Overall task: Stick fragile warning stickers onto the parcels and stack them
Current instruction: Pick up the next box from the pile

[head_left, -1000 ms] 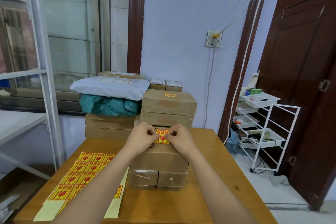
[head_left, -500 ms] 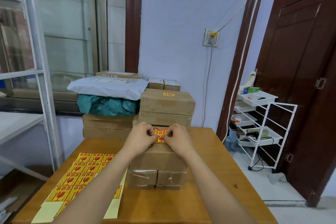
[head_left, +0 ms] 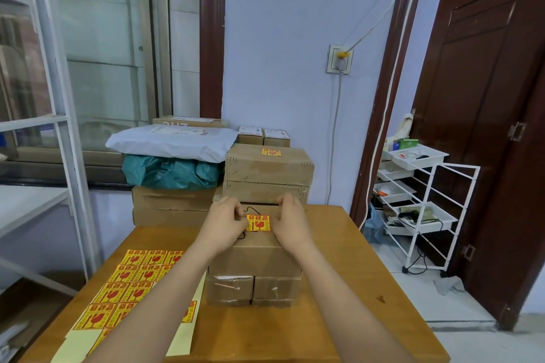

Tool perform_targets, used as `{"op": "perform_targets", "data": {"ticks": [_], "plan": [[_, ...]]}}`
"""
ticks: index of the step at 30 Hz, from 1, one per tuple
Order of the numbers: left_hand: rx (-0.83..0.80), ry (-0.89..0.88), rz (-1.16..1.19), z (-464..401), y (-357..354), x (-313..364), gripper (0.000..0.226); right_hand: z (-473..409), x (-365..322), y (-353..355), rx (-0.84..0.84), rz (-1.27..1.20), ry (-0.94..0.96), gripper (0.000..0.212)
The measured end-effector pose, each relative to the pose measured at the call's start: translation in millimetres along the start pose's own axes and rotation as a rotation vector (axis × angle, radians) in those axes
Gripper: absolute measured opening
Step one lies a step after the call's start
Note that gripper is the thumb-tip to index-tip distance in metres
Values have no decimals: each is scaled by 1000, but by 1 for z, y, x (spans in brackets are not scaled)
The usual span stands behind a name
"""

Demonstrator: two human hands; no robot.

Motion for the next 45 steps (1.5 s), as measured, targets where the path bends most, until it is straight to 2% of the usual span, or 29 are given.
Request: {"op": "perform_targets", "data": {"ticks": [3, 6, 9, 12, 18, 22, 31, 40, 45], "plan": [[3, 9, 2, 0, 0, -1, 11, 0, 3, -2, 7, 29, -14, 32], [6, 19, 11, 1, 0, -2, 7, -1, 7, -8, -57, 66, -43, 45], [-6, 16, -40, 0, -1, -1, 15, 0, 3, -13, -121, 126, -4, 63], [-19, 19, -76, -1, -4, -2, 26, 0, 2, -17, -148, 169, 25, 69], [-38, 38, -121, -3, -4, -3, 44, -3, 8, -15, -231, -81, -11, 60], [-32, 60, -117, -4, -5, -6, 47, -4, 13, -12, -216, -157, -58, 52], [-24, 83, -113, -6, -4, -5, 42, -10, 8, -20, -179, 113, -71, 51], [0, 106, -129, -7, -4, -3, 32, -12, 5, -21, -174, 170, -71, 38], [10, 132, -89, -8, -2, -5, 19, -12, 6, -21, -193, 165, -67, 32]]}}
Point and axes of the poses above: each hand's wrist, its own z-axis away from the middle knuckle, its own y-axis out of the back of the hand, x = y × z, the point moved 8 cm from there along -z, towards the middle knuckle
